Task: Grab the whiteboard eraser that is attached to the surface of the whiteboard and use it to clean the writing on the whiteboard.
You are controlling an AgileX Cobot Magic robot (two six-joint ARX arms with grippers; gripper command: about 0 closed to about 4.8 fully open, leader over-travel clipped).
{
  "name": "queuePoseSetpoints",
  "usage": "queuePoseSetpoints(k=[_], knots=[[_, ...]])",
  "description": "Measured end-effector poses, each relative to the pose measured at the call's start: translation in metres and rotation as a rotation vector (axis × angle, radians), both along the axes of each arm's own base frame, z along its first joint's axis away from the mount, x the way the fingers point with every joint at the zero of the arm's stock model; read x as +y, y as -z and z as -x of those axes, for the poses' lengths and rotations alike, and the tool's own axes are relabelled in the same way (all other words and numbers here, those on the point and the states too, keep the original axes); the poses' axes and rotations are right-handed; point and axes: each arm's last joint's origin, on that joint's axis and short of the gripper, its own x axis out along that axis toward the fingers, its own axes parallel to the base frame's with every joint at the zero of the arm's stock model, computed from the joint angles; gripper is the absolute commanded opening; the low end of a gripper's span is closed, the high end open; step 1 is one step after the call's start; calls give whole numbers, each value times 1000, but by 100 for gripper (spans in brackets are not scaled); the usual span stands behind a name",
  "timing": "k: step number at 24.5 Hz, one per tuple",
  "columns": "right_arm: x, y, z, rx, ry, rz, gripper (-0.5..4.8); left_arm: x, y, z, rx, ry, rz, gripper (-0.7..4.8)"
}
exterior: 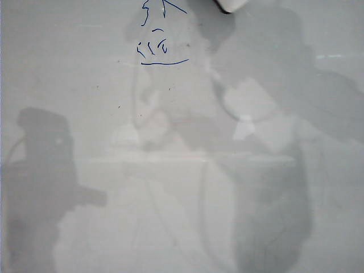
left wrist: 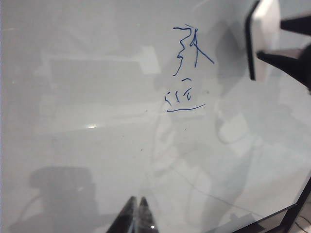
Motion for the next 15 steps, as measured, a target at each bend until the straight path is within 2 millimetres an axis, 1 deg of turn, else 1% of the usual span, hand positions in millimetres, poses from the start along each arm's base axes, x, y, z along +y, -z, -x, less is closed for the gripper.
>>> queuePoseSetpoints(k=[1,2,5,7,10,13,15], knots=[[10,-3,-3,-8,2,23,198,0,0,0,0,-1,0,-5],[27,-6,-9,-18,-12,66,198,0,0,0,0,-4,0,-5],[55,-8,-19,-28,-19,132,198,1,0,0,0,-23,1,-5],[73,-5,-28,-39,-10,211,198,1,0,0,1,-29,1,-5],[81,-6,-34,-45,0,257,198,1,0,0,1,-29,1,-5],[80,-9,-36,-50,12,257,198,1,0,0,1,-29,1,-5],[80,-7,-38,-45,11,265,198,1,0,0,1,-29,1,-5]])
